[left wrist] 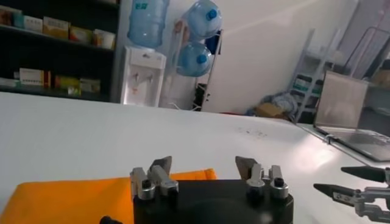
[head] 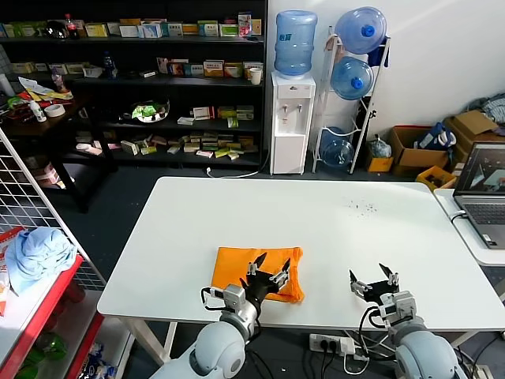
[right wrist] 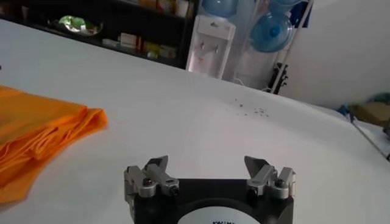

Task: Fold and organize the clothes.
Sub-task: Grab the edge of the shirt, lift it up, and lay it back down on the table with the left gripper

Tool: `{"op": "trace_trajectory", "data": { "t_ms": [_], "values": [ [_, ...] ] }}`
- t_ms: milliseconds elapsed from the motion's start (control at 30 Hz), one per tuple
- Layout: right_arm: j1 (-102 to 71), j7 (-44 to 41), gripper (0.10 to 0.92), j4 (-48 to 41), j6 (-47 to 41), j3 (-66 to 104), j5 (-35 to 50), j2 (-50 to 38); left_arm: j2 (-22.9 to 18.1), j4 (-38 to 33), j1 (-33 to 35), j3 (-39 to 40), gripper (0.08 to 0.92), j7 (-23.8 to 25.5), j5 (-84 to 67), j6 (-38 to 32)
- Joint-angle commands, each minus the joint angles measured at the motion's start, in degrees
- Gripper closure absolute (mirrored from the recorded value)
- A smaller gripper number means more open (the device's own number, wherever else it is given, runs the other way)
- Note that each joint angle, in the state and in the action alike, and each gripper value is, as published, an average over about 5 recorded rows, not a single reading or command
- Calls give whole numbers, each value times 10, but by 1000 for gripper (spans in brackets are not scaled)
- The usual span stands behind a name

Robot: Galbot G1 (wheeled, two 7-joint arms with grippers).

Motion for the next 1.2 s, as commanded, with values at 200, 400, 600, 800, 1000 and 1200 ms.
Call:
{"op": "trace_trajectory", "data": {
  "t_ms": [200, 400, 600, 800, 1000, 1200],
  "values": [
    [-4, -4, 203, 2, -2, -3, 0, -1, 112, 7, 52, -138, 180, 52, -111, 25],
    [-8, -7, 203, 5, -3, 0, 0, -4, 99, 35, 40, -151, 177, 53, -142, 51],
    [-11, -8, 203, 7, -3, 2, 1, -5, 86, 60, 31, -143, 177, 53, -133, 61],
    [-11, -8, 203, 8, -4, 5, 3, -6, 79, 70, 29, -137, 177, 55, -126, 64],
    [-7, -7, 203, 9, -6, 3, 4, -4, 74, 73, 28, -132, 230, 58, -120, 64],
    [-5, -6, 203, 11, -8, 1, 4, -4, 73, 71, 30, -129, 398, 64, -113, 64]
  ]
}}
